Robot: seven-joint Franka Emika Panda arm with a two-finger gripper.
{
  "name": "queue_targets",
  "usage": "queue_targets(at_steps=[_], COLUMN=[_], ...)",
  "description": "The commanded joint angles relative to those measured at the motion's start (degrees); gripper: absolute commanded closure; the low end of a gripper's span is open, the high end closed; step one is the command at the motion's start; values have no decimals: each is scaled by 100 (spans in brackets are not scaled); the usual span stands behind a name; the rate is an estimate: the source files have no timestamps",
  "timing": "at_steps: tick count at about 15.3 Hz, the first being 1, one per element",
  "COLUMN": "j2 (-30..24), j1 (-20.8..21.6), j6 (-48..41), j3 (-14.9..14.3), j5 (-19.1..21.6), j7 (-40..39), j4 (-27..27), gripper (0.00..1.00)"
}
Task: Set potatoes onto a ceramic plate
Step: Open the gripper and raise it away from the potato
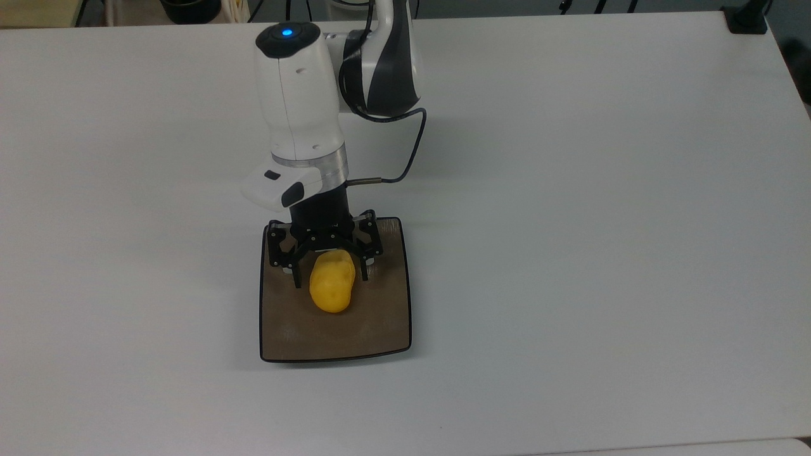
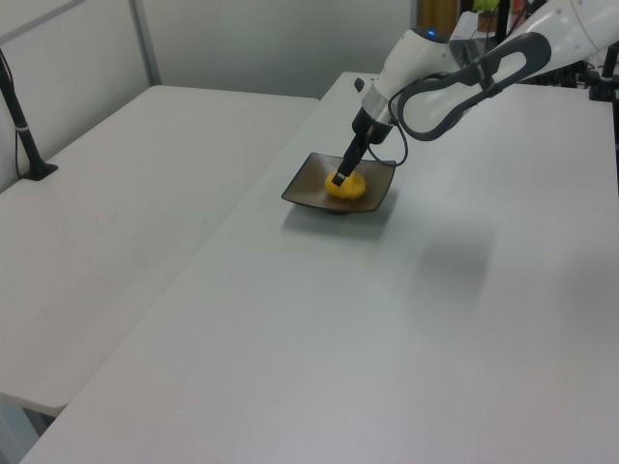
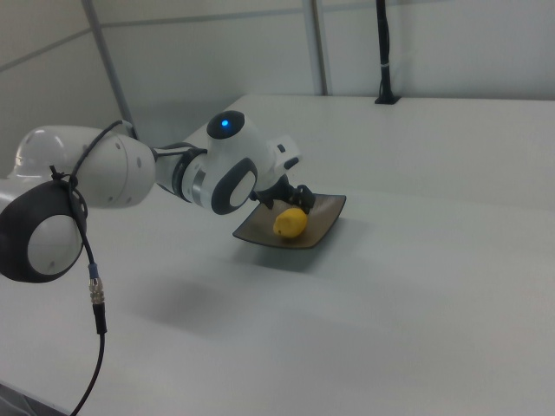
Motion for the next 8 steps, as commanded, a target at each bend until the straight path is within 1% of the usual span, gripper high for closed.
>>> queue_targets(at_steps=[1, 6, 8], j2=[-648, -1684, -2089], j1=[35, -9, -18], j6=[-995, -2841, -3711], j3=[-24, -77, -77], j5=[-45, -53, -202], j7=[-1, -1, 60], j4=[-116, -90, -81], gripper=[0, 0, 0])
